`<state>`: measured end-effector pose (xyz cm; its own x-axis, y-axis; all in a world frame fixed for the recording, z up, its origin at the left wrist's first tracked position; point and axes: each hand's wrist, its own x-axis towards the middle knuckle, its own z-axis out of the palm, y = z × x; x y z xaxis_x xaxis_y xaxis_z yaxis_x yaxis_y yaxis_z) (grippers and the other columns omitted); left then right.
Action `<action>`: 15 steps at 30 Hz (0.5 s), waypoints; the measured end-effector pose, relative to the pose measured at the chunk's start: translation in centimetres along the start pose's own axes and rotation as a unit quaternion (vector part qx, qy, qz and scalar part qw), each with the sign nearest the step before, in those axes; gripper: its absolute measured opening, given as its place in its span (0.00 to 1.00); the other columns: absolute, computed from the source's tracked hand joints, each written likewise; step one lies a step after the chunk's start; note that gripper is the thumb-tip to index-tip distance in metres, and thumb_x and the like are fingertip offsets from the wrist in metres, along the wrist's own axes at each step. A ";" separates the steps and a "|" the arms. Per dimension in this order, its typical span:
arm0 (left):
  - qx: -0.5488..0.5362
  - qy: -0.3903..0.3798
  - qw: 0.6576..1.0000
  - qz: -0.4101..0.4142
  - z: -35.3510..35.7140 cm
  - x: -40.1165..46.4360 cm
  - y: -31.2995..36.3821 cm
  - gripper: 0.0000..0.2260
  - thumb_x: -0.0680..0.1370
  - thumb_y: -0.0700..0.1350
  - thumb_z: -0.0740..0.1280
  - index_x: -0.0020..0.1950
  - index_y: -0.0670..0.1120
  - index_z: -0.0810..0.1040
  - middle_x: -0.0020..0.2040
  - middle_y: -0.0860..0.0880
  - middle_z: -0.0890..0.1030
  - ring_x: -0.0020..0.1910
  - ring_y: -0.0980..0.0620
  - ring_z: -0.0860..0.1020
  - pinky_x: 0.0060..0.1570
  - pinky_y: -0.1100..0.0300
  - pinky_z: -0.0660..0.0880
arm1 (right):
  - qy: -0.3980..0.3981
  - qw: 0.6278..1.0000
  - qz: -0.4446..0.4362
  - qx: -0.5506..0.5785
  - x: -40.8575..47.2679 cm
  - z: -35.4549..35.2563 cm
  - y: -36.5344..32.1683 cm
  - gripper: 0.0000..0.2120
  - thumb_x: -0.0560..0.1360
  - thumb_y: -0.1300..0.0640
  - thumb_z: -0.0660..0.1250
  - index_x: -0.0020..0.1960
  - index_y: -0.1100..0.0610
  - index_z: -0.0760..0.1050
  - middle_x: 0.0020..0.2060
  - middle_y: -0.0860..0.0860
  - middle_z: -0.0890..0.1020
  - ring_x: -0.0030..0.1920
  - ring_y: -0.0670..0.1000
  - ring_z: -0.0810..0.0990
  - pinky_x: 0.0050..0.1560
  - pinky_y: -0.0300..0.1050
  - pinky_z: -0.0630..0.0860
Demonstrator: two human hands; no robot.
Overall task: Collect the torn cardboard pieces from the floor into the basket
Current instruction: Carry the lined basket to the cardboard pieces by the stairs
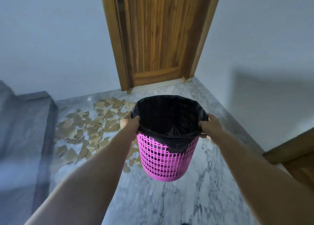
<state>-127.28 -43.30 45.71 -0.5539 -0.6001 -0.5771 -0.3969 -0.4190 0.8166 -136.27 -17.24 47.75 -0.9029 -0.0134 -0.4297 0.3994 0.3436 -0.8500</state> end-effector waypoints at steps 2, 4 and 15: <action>-0.011 0.036 0.999 -0.002 -1.1 1.6 0.3 0.25 0.78 0.36 0.65 0.72 0.54 0.70 0.57 0.46 0.80 0.40 0.48 0.80 0.50 0.47 0.81 | -0.040 0.999 -0.025 -0.024 1.7 1.7 -1.4 0.14 0.72 0.73 0.60 0.49 0.55 0.71 0.38 0.56 0.75 0.31 0.54 0.73 0.31 0.46 0.74; -0.029 0.068 0.997 -0.001 -2.1 2.7 0.9 0.25 0.78 0.36 0.64 0.72 0.54 0.70 0.55 0.46 0.81 0.36 0.49 0.79 0.47 0.49 0.81 | -0.084 0.994 -0.035 -0.055 4.4 4.1 -2.8 0.15 0.73 0.71 0.61 0.53 0.53 0.71 0.42 0.55 0.77 0.38 0.55 0.78 0.38 0.51 0.80; -0.124 0.265 0.956 -0.006 -9.5 6.9 1.4 0.14 0.77 0.36 0.65 0.56 0.53 0.77 0.48 0.48 0.80 0.34 0.53 0.76 0.29 0.61 0.77 | -0.231 0.941 -0.086 -0.230 12.0 19.4 -8.4 0.32 0.65 0.61 0.64 0.68 0.47 0.67 0.58 0.54 0.78 0.49 0.57 0.82 0.34 0.45 0.82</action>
<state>-124.68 -54.54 42.88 -0.0747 -0.8278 -0.5560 -0.1794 -0.5374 0.8240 -147.40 -38.54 43.81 -0.7396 -0.4770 -0.4748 0.0458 0.6682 -0.7426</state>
